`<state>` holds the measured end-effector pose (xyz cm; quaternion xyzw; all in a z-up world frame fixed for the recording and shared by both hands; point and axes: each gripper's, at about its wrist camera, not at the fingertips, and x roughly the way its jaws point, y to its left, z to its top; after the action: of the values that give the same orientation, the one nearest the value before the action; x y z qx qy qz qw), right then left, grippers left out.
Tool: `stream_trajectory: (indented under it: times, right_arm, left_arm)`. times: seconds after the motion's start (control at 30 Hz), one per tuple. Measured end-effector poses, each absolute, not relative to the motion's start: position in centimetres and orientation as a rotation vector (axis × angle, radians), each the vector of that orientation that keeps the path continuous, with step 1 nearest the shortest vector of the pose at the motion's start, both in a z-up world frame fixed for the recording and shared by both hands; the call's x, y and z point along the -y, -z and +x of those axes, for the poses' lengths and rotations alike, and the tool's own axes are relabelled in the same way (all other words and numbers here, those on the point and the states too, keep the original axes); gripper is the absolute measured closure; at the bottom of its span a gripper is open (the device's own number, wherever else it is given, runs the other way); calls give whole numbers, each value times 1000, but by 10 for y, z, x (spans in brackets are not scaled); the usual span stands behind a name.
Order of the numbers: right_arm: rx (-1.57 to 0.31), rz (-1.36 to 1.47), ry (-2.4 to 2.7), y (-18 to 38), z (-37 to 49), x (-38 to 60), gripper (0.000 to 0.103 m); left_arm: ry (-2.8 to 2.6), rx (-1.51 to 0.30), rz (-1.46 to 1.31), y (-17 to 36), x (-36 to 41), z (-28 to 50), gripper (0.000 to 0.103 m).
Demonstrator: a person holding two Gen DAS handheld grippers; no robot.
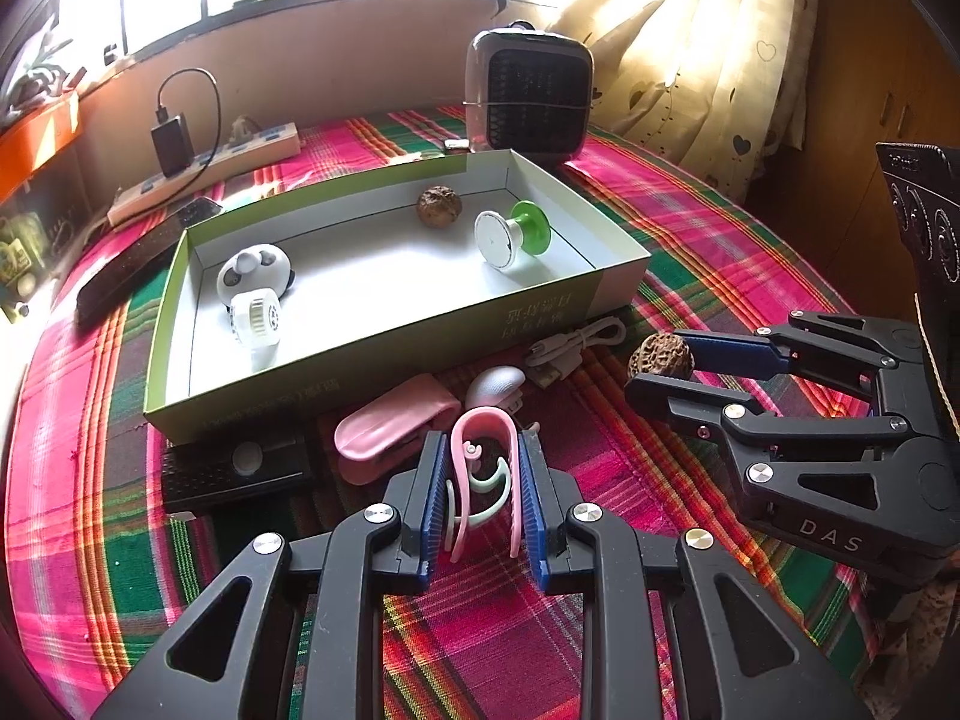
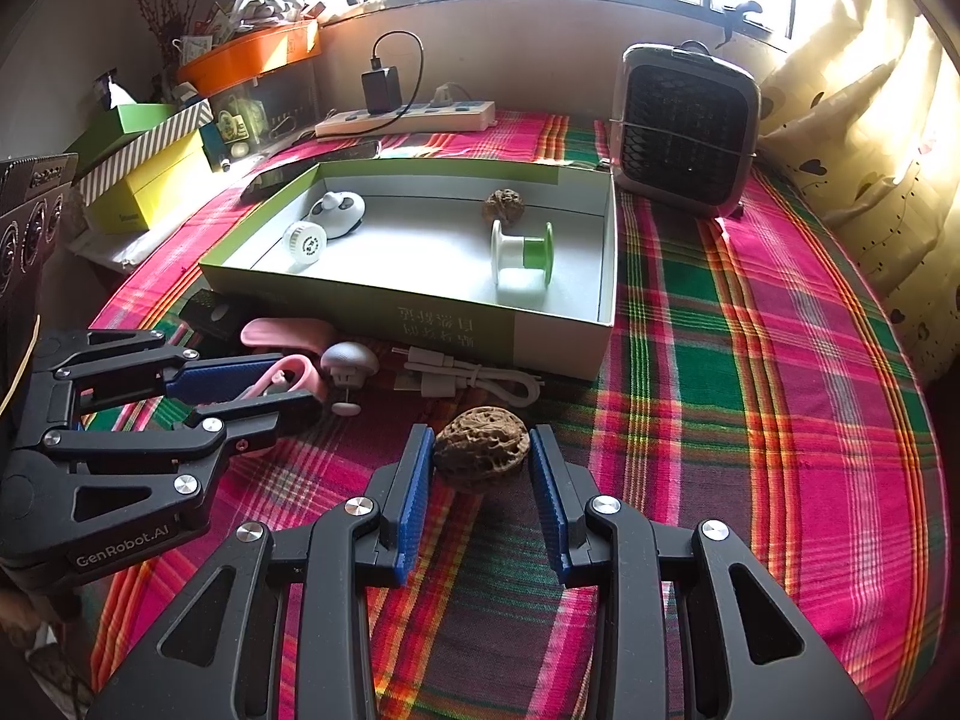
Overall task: Organize objects
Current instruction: 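Carry the pink clip and the walnut with both grippers over the white box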
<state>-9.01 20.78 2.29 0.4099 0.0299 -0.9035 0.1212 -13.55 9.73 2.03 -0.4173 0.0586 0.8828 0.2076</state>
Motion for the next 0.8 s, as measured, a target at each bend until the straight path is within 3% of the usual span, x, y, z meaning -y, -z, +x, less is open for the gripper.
stream_trajectory:
  times: [0.8]
  right_arm:
    - [-76, 1107, 2702, -61, -126, -216, 69]
  left_arm:
    - [-2535, -115, -1066, -66, -81, -173, 82]
